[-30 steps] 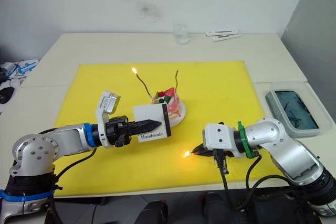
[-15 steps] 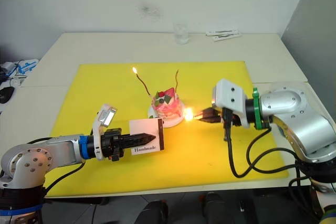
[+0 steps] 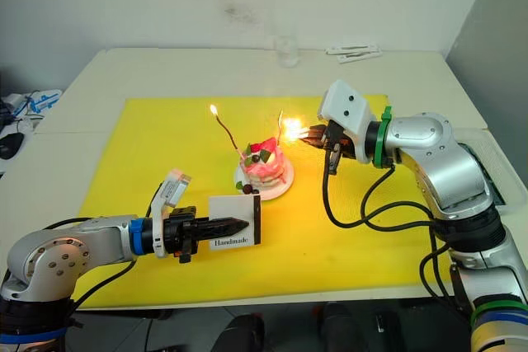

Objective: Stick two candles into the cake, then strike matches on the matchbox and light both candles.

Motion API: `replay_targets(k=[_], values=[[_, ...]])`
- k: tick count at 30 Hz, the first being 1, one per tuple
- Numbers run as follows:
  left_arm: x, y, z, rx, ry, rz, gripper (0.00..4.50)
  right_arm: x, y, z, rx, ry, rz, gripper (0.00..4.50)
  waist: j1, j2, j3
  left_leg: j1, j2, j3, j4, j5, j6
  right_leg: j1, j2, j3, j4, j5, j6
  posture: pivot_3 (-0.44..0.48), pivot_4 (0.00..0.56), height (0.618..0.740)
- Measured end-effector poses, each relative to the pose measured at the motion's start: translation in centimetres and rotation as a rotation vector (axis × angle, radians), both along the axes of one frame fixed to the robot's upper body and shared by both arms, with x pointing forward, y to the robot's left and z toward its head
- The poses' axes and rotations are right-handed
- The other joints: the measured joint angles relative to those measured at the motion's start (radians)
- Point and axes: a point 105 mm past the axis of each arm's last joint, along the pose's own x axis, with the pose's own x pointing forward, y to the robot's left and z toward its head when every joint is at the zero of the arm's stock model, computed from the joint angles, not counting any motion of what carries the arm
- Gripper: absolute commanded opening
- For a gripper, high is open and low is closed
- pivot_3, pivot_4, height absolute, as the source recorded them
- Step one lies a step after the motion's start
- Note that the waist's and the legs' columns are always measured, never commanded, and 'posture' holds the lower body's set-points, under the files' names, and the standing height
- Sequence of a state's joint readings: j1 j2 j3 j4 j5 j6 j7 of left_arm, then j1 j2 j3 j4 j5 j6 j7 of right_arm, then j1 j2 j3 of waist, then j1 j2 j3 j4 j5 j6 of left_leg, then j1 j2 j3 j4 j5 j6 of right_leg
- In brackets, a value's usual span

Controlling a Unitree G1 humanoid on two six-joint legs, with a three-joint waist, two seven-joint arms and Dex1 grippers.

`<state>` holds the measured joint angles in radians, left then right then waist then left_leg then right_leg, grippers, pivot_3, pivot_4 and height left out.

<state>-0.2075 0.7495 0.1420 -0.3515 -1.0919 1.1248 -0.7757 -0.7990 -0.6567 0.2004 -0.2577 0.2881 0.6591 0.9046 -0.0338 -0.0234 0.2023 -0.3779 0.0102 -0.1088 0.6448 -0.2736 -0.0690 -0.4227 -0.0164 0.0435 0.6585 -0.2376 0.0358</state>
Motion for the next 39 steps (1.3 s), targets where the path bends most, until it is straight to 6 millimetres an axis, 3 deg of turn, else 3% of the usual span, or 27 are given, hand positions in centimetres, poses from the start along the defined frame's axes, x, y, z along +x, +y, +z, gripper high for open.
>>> replay_targets(k=[20, 39], values=[[-0.1, -0.1, -0.1, 0.002, -0.003, -0.013, 0.0, 0.3, 1.1, 1.9, 0.019, -0.037, 0.032, 0.05, 0.0, 0.0, 0.0, -0.001, 0.0, 0.0, 0.0, 0.0, 0.0, 0.0, 0.0, 0.0, 0.0, 0.0, 0.0, 0.0, 0.15, 0.74], [0.0, -0.1, -0.1, -0.005, -0.012, -0.01, 0.0, 0.5, 1.0, 1.7, 0.018, -0.02, 0.032, 0.05, 0.0, 0.0, 0.0, -0.001, 0.0, 0.0, 0.0, 0.0, 0.0, 0.0, 0.0, 0.0, 0.0, 0.0, -0.001, 0.0, 0.15, 0.74]])
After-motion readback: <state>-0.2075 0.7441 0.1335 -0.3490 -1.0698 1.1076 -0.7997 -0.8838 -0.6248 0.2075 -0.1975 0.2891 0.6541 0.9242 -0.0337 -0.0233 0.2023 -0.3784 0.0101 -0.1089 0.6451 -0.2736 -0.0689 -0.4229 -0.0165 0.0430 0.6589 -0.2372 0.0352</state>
